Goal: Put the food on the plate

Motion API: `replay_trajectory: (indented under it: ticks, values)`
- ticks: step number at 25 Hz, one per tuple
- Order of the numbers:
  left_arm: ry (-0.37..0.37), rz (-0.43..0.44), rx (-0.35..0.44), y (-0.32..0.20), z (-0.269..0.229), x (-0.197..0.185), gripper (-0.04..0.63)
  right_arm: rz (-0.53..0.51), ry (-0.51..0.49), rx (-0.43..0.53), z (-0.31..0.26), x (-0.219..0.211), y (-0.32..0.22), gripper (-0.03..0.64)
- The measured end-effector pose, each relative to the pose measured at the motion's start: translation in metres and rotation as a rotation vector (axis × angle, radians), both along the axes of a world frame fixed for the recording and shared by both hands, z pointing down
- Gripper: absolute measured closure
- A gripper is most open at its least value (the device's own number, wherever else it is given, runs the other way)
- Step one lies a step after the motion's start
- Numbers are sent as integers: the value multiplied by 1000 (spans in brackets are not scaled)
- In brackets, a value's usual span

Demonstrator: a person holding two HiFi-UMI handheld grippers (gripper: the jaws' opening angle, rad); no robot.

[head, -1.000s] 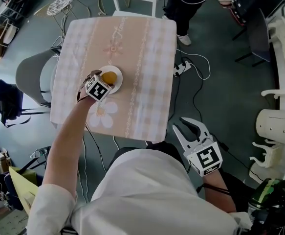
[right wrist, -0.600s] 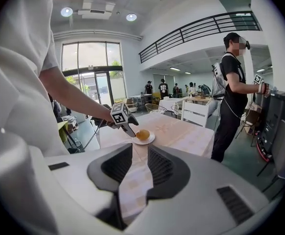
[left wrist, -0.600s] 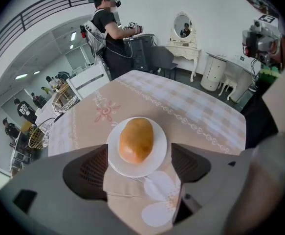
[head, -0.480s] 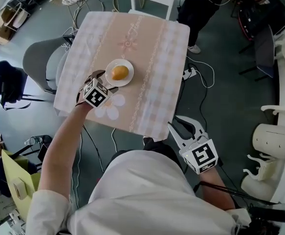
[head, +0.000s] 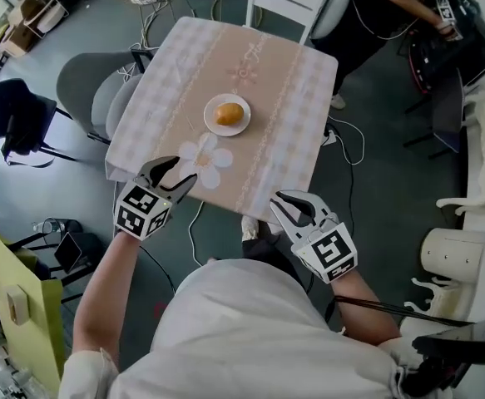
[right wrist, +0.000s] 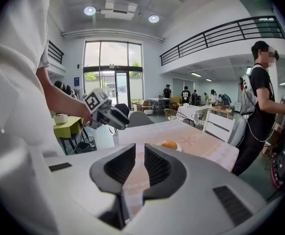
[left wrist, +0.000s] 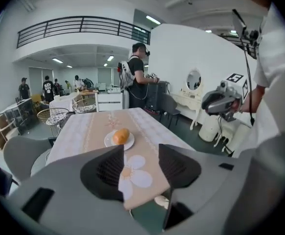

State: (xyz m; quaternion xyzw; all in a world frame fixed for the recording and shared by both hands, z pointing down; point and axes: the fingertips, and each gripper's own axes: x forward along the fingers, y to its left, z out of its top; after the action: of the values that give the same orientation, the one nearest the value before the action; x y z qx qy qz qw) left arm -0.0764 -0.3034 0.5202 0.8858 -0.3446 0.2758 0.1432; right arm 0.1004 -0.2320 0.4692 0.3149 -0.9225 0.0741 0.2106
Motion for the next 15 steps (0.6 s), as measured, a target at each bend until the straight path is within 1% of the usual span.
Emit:
replay_trajectory:
  ticks: [3, 5, 6, 9, 13, 15]
  values:
    - [99, -58, 40, 47, -29, -26, 487, -16, 19, 28, -8, -25, 11, 573]
    - [139, -80, 45, 79, -41, -42, 575, -26, 40, 31, -9, -42, 23, 587]
    - [158, -86, 40, 95, -45, -50, 586, -34, 49, 27, -9, -51, 31, 592]
    - [221, -107, 34, 137, -57, -67, 586, -54, 60, 16, -9, -75, 57, 600]
    - [261, -159, 93, 178, -71, -81, 586, -72, 63, 14, -9, -103, 98, 604]
    - [287, -149, 108, 198, -77, -79, 586, -82, 71, 18, -8, -114, 120, 604]
